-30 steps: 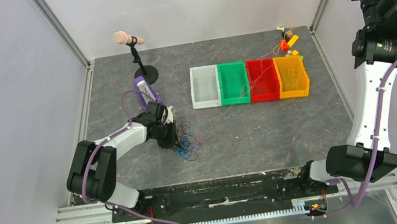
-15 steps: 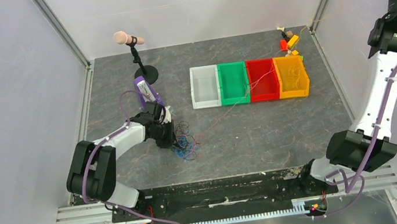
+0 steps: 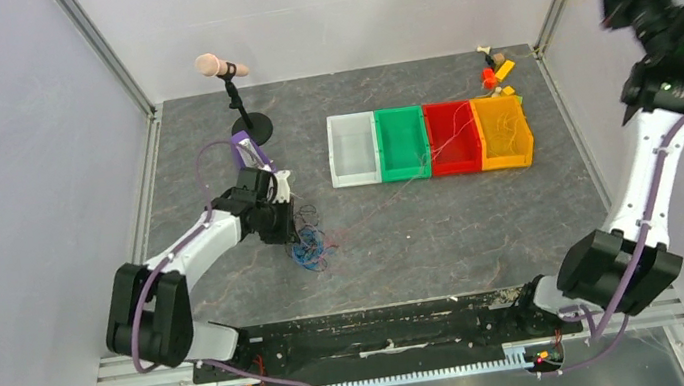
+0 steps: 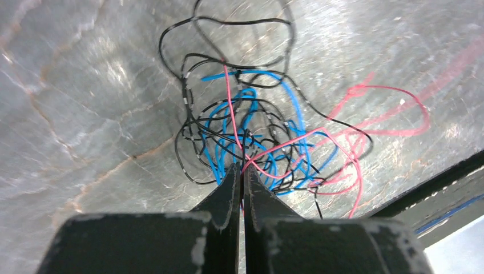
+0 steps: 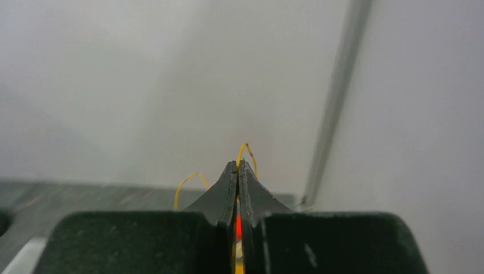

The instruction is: Untangle the cables

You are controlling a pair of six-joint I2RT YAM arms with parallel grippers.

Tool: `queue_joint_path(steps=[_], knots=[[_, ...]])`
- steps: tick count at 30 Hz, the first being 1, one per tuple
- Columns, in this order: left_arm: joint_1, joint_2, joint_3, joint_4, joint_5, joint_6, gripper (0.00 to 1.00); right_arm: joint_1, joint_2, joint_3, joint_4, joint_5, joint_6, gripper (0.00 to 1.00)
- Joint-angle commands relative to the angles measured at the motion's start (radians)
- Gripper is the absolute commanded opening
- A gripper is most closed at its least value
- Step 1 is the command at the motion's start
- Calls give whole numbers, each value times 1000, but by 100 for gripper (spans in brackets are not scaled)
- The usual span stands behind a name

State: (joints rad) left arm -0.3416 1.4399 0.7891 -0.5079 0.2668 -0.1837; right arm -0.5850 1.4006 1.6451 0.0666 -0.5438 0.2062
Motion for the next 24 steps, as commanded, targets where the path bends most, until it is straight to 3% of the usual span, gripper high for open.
queue_joint_path(steps=[1, 6, 10, 13, 18, 20, 21, 24], knots=[[5, -112, 61, -17, 61, 221, 2, 97, -146, -211, -36, -379, 56, 0], [6, -265, 51, -79, 139, 524, 2, 172, -276, -404, -301, -517, -94, 0], [7, -364, 15, -154, 162, 755, 2, 172, -324, -436, -766, -478, -566, 0], [16, -397, -31, -159, 142, 815, 2, 162, -306, -461, -980, -363, -824, 0], [27, -354, -49, -132, 85, 825, 2, 160, -263, -597, -1000, -152, -984, 0], [27, -348, -40, -126, 129, 827, 16, 160, -224, -643, -984, -72, -1020, 2], [28, -346, -28, -129, 162, 831, 33, 161, -202, -649, -990, -54, -1045, 16], [25, -324, 38, -151, 257, 857, 63, 160, -122, -601, -1064, -51, -1123, 61]])
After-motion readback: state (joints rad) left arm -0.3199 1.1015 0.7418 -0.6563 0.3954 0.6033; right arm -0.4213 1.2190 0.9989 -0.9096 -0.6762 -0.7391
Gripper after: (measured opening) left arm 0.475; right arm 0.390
